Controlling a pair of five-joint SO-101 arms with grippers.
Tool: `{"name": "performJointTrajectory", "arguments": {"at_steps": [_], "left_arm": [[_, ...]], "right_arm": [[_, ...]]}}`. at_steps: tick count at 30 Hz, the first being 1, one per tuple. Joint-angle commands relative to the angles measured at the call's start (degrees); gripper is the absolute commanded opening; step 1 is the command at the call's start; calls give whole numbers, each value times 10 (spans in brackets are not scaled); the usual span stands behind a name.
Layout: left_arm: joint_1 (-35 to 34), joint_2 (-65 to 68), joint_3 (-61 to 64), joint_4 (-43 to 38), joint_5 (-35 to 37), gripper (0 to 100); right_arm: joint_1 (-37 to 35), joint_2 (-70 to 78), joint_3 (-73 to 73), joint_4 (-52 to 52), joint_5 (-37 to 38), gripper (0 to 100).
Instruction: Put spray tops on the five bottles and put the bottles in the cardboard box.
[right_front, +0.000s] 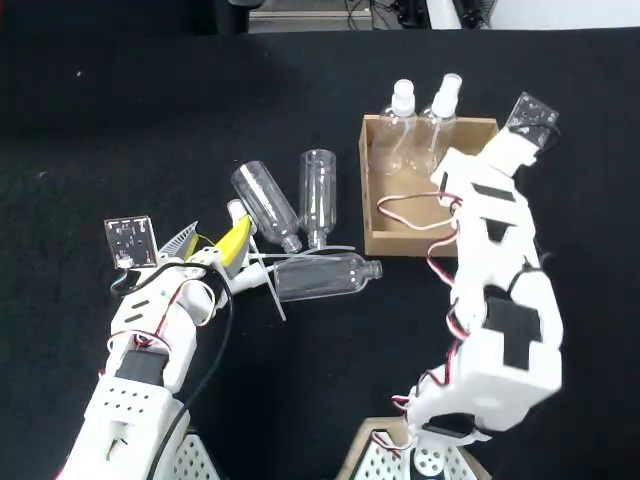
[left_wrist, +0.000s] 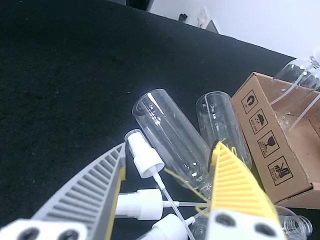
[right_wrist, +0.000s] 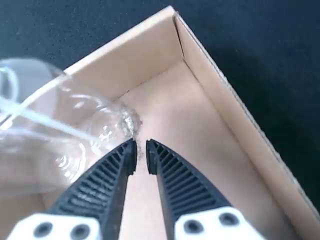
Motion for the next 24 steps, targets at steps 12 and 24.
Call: {"name": "performJointTrajectory", "arguments": {"at_steps": [12,24], "left_arm": [[-4,-10,-23,-11,-8,266],[-77,-10,-29,-12,-3,266]], "right_arm": [[-1,-304,97,114,167,105],[-219,-429,6,535,359,109]]}}
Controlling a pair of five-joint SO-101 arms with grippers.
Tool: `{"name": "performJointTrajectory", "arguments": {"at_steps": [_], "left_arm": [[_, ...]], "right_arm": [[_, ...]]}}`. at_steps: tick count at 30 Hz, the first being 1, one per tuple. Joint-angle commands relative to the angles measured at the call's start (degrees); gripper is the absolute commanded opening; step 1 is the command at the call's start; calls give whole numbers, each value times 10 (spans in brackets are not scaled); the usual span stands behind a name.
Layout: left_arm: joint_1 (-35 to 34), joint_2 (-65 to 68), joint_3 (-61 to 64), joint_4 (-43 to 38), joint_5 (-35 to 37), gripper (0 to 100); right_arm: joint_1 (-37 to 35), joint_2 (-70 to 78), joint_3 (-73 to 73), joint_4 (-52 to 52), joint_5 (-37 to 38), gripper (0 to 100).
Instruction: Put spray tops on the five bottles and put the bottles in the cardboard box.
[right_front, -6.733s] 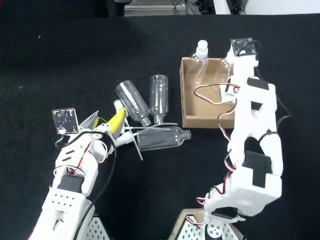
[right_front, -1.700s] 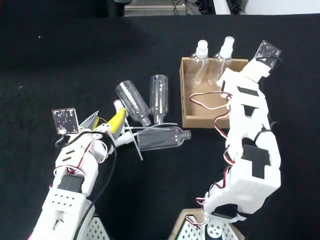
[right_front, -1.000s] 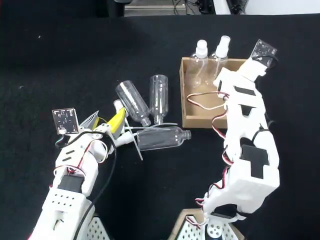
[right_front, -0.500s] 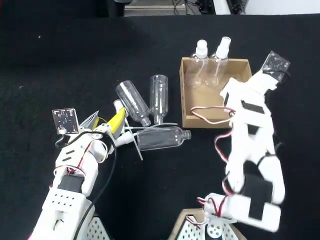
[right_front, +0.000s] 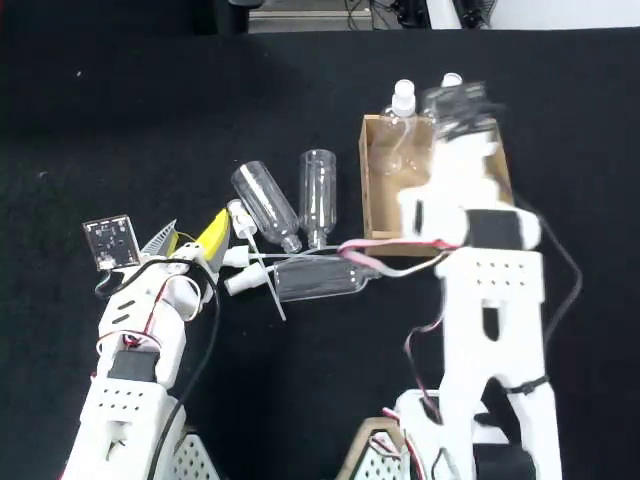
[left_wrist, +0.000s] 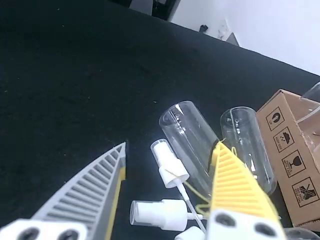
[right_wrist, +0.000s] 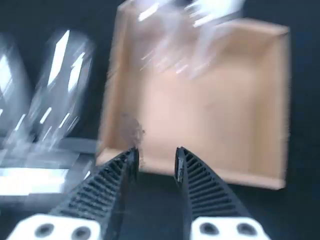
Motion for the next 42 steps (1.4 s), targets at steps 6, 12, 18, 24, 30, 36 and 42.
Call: {"name": "performJointTrajectory", "arguments": {"at_steps": [6,12,18,24,30,36,42], "left_arm": [[-21,-10,-29,-11,-3,266],[-27,-10,-30,-13,-3,266],[-72,-10,-37,-13,-1,266],[-102,-10,-38,-13,55,266],[-101,-10,-38,-13,55,266],[-100,-10,-37,-13,55,266],[-100,-10,-37,-13,55,266]], "right_arm": [[-178,-29,78,3,66,111],[-233,-26,153,-42,96,233],[-275,-26,239,-152,105,277],[-277,-25,293,-222,143,279],[-283,-25,342,-251,186,276],[-327,-28,412,-338,223,276],[-330,-29,403,-342,222,130]]}}
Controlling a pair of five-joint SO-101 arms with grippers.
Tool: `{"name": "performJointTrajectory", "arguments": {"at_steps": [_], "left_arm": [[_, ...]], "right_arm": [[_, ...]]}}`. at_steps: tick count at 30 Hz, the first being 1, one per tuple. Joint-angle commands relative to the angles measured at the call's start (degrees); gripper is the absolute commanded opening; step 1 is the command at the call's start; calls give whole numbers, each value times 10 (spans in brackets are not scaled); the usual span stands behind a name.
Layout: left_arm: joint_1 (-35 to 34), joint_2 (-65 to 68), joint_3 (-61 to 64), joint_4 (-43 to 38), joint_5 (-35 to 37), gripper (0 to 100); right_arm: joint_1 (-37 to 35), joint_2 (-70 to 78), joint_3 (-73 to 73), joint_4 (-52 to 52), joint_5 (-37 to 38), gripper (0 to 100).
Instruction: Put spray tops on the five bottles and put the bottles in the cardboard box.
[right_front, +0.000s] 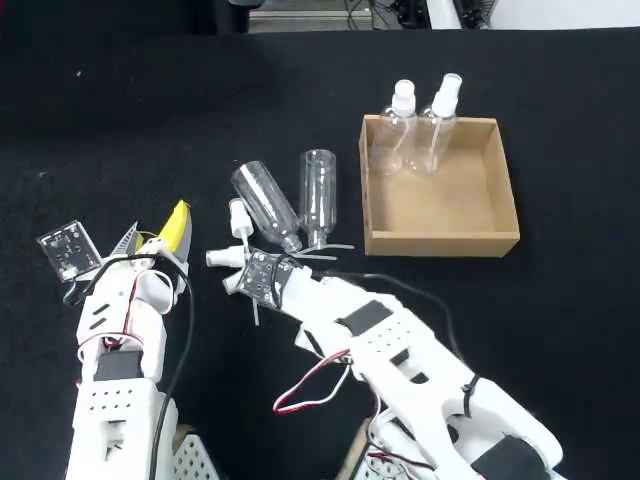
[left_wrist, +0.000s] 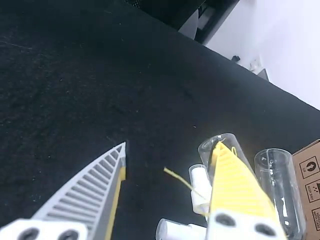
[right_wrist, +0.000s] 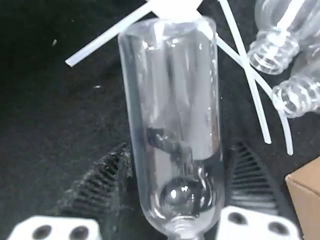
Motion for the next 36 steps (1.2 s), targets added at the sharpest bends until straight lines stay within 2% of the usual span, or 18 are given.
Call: {"name": "performJointTrajectory", "arguments": {"at_steps": [1,3,5,10,12,15,21,24,28,32,36], "left_arm": [[-1,-10,-37,-13,5,266],[7,-10,-36,-13,4,266],[16,-10,-34,-13,4,266],[20,-10,-34,-13,4,266],[20,-10,-33,-13,4,266],[20,-10,-33,-13,4,266],[20,-10,-36,-13,4,266],[20,-10,-36,-13,4,266],[20,-10,-36,-13,4,266],[20,-10,-36,-13,4,266],[20,-10,-35,-13,4,266]], "right_arm": [[-1,-23,-15,-14,5,74],[11,-23,-22,-9,5,6],[31,-23,-41,29,5,49],[101,-23,-172,233,5,49],[143,-22,-233,318,9,50],[247,-22,-304,411,16,50],[472,-23,-402,527,228,49],[589,-19,-402,499,300,49],[726,-18,-387,427,311,49],[832,-18,-356,335,266,49],[885,-5,-311,201,201,49]]}}
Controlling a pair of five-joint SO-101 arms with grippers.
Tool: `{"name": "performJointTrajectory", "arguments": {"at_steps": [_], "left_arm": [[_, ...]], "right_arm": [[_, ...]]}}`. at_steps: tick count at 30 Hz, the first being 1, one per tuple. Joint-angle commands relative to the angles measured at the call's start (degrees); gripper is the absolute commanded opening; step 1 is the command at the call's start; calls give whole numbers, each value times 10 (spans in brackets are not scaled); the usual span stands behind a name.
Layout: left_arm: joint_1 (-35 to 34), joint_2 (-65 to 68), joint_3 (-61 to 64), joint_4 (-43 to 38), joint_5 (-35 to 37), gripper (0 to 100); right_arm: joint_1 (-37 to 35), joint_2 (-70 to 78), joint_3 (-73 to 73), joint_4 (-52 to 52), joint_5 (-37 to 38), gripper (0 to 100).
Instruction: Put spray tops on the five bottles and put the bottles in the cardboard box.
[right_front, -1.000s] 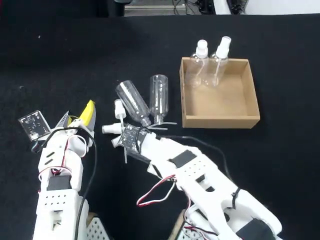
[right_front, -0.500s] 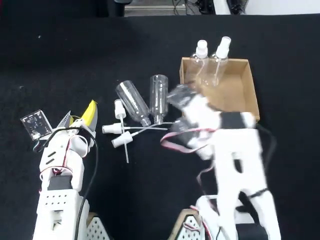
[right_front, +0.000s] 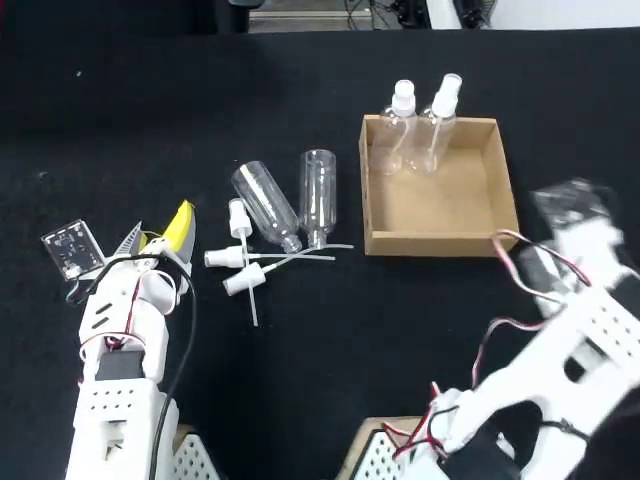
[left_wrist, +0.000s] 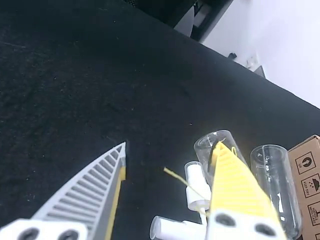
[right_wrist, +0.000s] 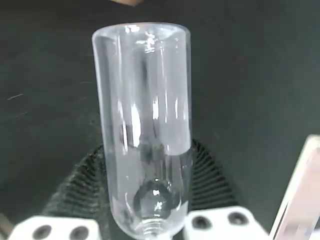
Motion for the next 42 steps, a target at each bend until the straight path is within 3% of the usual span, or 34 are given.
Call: {"name": "performJointTrajectory", "arguments": {"at_steps": [1,5,10,18,20,22,25,28,31,38,42], "left_arm": [[10,-10,-35,-13,4,266],[10,-10,-35,-13,4,266],[10,-10,-35,-13,4,266],[10,-10,-36,-13,4,266],[10,-10,-36,-13,4,266],[11,-10,-36,-13,4,266],[11,-10,-36,-13,4,266],[11,-10,-36,-13,4,266],[11,-10,-36,-13,4,266],[11,-10,-36,-13,4,266],[11,-10,-37,-13,4,266]], "right_arm": [[47,9,22,-121,-52,49],[52,105,21,-191,-96,49],[47,225,-30,-197,-153,51],[40,282,-44,-215,-157,54],[37,290,-44,-213,-193,56],[37,291,-52,-193,-239,93],[37,285,-84,-131,-272,225],[25,280,-124,-70,-263,339],[25,279,-162,-32,-245,384],[49,280,-255,31,-229,319],[96,284,-272,7,-97,194]]}}
